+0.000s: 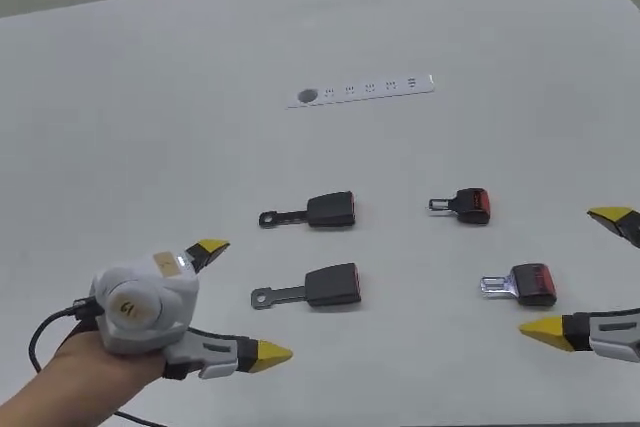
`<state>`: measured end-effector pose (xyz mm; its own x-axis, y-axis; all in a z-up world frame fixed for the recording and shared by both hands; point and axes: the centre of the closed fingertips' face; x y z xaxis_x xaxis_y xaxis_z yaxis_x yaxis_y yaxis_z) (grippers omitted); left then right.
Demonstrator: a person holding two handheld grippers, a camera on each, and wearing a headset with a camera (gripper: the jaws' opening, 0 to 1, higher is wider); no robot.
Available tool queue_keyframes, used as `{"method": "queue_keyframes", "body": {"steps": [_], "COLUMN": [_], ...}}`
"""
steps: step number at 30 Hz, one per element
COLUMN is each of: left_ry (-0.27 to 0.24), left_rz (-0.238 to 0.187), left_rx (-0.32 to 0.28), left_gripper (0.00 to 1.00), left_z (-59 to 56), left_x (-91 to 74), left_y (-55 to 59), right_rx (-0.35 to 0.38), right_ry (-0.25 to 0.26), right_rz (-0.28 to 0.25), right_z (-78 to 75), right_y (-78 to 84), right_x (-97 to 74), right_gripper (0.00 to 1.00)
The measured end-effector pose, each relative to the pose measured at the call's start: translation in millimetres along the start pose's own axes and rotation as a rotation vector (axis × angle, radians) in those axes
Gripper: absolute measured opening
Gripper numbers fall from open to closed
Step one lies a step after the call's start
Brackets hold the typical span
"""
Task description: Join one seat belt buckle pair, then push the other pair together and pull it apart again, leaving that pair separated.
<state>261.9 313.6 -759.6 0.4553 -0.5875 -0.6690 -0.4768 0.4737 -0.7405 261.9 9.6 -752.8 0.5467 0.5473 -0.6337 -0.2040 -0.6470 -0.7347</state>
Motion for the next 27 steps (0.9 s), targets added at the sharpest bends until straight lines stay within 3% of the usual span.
{"method": "queue_keyframes", "body": {"steps": [13,15,17,25,27], "left_ry": [-0.009,-0.014,-0.028,-0.063,-0.064], "left_rz": [0.017,0.024,0.061,0.075,0.075], "left_rx": [0.006,0.005,-0.014,-0.041,-0.026], "left_gripper": [1.0,1.0,0.99,1.0,1.0], "left_z": [5.2,6.3,8.7,13.8,13.2], "left_x": [-0.3,-1.1,-2.1,-5.2,-5.8], "left_y": [-2.3,-1.0,5.6,6.6,6.1], "right_rx": [-0.009,-0.005,0.001,0.003,0.009], "right_ry": [0.007,0.001,-0.001,-0.004,0.001], "right_rz": [0.06,0.06,0.057,0.051,0.042], "right_z": [-4.9,-4.4,-4.5,-4.2,-5.0], "right_y": [8.4,8.1,7.1,5.4,4.0], "right_x": [-4.6,-4.8,-5.2,-6.7,-7.1], "right_gripper": [0.95,0.94,0.94,0.92,0.92]}}
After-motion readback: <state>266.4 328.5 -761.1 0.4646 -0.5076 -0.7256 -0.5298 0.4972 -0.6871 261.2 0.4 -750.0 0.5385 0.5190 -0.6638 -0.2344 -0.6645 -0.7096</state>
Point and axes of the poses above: the centre of the closed fingertips' face, and the gripper's own axes: x roughly forward along the fingers, z roughly to its left, y roughly out of its underside, and after that the axes turned 10 degrees about -x, right-handed
